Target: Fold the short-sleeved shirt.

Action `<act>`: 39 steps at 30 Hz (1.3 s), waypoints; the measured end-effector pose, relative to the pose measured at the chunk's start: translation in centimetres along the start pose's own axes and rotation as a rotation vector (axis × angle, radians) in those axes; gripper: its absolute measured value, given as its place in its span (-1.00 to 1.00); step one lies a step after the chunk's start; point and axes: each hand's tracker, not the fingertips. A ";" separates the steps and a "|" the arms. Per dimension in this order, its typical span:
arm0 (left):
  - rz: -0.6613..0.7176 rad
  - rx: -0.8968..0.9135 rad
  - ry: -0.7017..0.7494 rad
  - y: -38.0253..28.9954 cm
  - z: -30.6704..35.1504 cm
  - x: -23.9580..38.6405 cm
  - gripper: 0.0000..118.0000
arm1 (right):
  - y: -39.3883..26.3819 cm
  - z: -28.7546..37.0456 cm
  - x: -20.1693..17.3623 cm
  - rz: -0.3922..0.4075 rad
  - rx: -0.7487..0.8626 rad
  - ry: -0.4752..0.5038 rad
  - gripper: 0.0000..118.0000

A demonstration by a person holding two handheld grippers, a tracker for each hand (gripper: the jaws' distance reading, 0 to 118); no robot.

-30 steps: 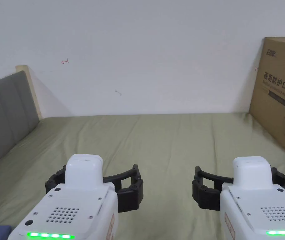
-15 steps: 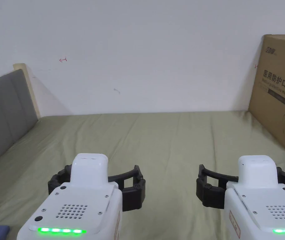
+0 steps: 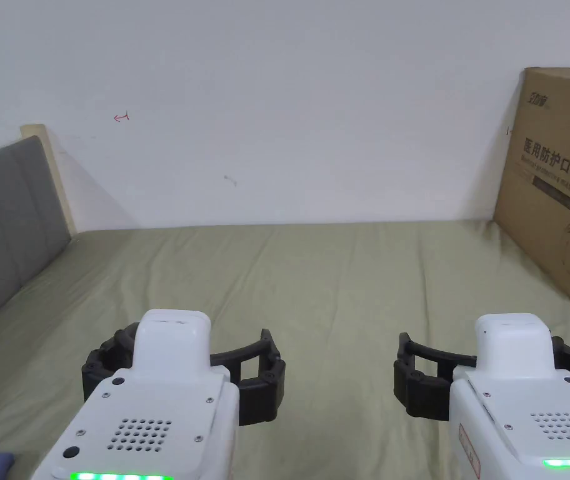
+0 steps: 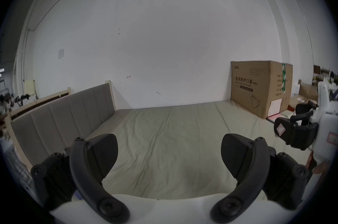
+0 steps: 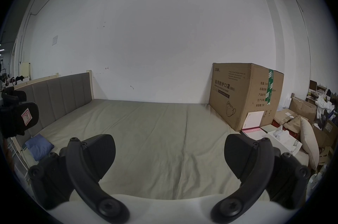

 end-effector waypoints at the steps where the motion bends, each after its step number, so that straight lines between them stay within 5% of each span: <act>1: -0.015 -0.003 0.008 0.0 -0.1 0.2 0.95 | 0.0 0.0 0.0 0.000 -0.002 0.002 0.99; 30: 0.045 -0.011 0.040 -0.9 -1.4 0.1 1.00 | -0.7 -0.5 0.2 0.007 -0.029 0.003 0.99; 34: 0.067 -0.024 -0.046 -1.2 -1.4 -0.3 1.00 | -0.7 -0.4 0.1 0.001 -0.029 0.009 0.99; 39: 0.002 0.010 0.040 -1.3 -1.3 0.2 1.00 | -0.7 -0.3 0.0 0.011 -0.028 0.009 0.99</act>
